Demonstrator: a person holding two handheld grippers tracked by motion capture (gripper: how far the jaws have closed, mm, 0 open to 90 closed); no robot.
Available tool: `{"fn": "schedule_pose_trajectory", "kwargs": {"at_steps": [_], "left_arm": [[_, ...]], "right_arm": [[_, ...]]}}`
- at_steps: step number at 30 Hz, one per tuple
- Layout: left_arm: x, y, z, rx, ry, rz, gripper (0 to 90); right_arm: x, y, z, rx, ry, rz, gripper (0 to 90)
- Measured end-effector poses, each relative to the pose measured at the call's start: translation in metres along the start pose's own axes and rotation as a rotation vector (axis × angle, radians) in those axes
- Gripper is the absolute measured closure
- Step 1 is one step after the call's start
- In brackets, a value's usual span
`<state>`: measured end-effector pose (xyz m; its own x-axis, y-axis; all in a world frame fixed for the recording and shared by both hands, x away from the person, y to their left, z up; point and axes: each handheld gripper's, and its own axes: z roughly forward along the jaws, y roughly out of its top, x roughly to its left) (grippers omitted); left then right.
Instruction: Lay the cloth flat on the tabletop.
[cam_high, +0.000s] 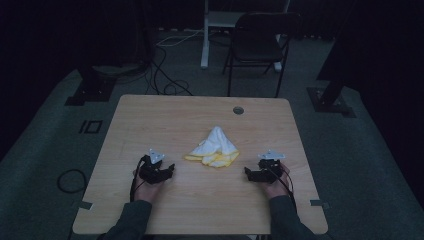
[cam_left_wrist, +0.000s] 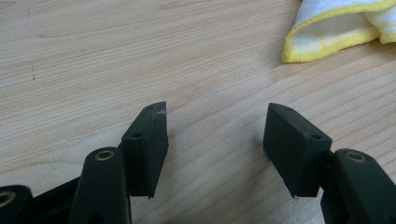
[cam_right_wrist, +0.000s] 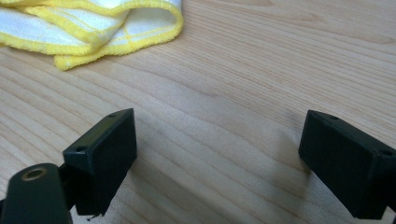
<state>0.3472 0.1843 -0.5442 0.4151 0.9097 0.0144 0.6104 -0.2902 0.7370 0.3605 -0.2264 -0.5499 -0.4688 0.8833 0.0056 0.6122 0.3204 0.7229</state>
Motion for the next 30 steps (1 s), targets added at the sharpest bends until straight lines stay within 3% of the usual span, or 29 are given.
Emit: {"fn": "schedule_pose_trajectory", "kwargs": {"at_steps": [15,20,30], "left_arm": [[-0.001,0.000,-0.001,-0.005,-0.016,0.000,48.4],[-0.003,0.003,-0.002,0.009,-0.048,-0.013,54.7],[-0.011,0.019,-0.004,-0.024,-0.063,0.054,53.3]], "right_arm": [[0.001,-0.001,-0.001,-0.001,-0.001,0.000,11.7],[0.001,-0.001,-0.001,-0.001,0.001,-0.002,11.8],[0.002,-0.001,-0.001,-0.005,0.013,-0.011,14.0]]}}
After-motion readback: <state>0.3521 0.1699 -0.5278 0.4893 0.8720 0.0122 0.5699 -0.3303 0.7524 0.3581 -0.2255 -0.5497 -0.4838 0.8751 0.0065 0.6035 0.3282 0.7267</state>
